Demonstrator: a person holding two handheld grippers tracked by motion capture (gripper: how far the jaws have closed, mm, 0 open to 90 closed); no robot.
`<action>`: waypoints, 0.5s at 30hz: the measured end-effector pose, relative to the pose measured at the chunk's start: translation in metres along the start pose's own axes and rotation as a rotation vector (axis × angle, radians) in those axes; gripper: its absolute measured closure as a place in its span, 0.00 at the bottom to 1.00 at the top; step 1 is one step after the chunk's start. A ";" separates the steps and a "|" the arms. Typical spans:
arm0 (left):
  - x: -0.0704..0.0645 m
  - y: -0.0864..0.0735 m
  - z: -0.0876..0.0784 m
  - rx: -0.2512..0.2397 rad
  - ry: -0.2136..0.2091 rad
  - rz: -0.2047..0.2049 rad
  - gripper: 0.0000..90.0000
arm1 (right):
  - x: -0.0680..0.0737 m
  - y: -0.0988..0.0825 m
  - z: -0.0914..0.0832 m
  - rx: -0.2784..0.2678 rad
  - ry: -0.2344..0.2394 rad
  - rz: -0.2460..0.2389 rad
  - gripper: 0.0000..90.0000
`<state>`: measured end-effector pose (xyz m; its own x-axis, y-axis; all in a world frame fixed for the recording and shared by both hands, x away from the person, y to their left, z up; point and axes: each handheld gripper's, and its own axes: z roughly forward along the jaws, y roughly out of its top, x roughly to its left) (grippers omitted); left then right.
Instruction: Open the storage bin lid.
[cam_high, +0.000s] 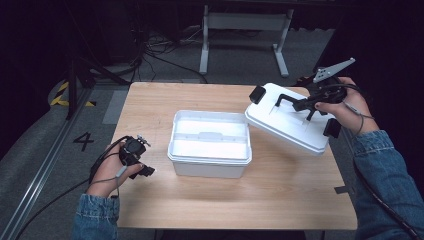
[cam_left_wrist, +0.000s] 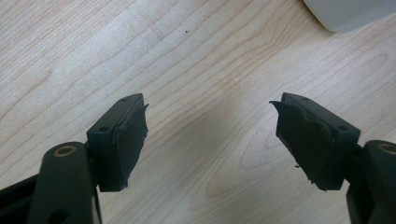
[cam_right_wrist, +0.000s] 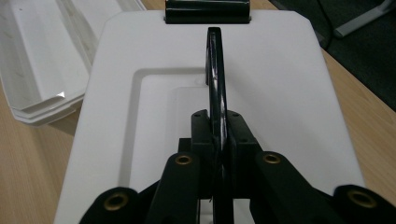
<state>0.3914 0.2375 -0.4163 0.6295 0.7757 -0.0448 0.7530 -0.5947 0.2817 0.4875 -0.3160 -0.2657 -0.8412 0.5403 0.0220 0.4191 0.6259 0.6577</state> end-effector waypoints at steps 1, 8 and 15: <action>0.000 0.000 0.000 0.000 0.000 0.000 0.28 | -0.002 -0.002 0.000 0.002 0.000 0.004 0.94; 0.001 -0.001 0.000 0.001 0.001 -0.010 0.28 | -0.017 -0.024 0.002 0.016 -0.038 0.060 0.94; 0.001 0.000 0.002 0.000 -0.004 -0.005 0.28 | -0.026 -0.041 0.010 0.022 -0.057 0.100 0.94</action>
<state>0.3921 0.2383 -0.4180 0.6267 0.7776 -0.0504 0.7559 -0.5909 0.2819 0.4955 -0.3504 -0.3005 -0.7743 0.6314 0.0434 0.5079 0.5790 0.6378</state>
